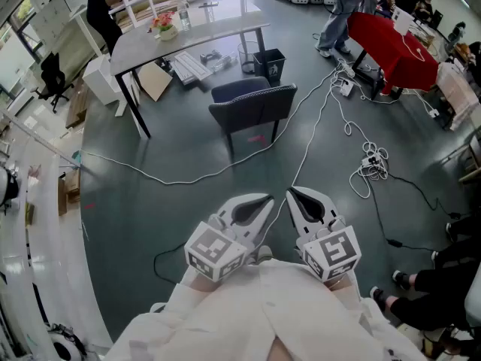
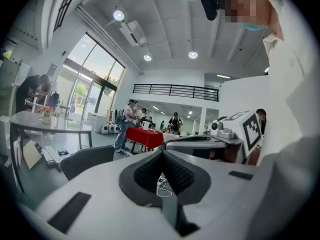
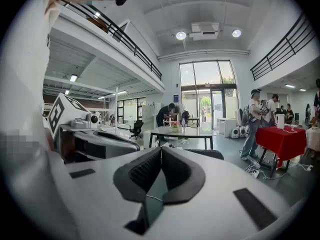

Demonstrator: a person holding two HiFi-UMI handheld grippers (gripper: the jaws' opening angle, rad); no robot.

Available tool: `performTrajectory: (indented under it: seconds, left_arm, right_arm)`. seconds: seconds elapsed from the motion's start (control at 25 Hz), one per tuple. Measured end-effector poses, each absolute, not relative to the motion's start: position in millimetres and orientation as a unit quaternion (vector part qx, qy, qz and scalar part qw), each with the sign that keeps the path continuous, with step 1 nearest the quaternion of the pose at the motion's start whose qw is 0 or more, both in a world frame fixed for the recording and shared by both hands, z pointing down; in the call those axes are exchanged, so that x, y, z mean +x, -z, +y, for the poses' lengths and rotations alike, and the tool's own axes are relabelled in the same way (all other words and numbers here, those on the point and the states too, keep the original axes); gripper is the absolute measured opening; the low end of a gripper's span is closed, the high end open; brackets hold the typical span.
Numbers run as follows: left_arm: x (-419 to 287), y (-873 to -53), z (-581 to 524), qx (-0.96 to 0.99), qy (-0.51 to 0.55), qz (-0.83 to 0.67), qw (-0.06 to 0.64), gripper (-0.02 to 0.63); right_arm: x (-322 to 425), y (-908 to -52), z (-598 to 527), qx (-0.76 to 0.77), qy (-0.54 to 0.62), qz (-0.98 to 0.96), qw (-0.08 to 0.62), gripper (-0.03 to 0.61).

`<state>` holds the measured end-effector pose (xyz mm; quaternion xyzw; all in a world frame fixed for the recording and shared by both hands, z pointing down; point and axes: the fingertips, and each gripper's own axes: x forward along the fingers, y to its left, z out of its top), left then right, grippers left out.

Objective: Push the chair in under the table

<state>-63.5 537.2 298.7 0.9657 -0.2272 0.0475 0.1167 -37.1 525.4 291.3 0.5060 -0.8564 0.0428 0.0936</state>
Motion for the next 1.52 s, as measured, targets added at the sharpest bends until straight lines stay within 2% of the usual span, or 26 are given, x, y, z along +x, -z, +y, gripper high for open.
performTrajectory:
  seconds: [0.44, 0.64, 0.88, 1.08, 1.52]
  left_arm:
    - [-49, -308, 527, 0.963, -0.051, -0.230, 0.127, 0.014]
    - [-39, -316, 526, 0.963, -0.053, -0.227, 0.135, 0.014]
    - [-21, -317, 520, 0.962, -0.056, -0.227, 0.139, 0.014]
    - [-4, -330, 519, 0.959, -0.050, -0.224, 0.169, 0.014]
    - [20, -340, 488, 0.958, -0.066, -0.226, 0.161, 0.014]
  right_arm:
    - [-21, -299, 517, 0.510, -0.030, -0.853, 0.110, 0.031]
    - [-17, -310, 514, 0.495, -0.073, -0.863, 0.073, 0.032]
    - [0, -313, 510, 0.488, -0.068, -0.866, 0.085, 0.032]
    - [14, -327, 510, 0.482, -0.075, -0.868, 0.095, 0.032]
    - [43, -334, 473, 0.488, -0.082, -0.864, 0.094, 0.032]
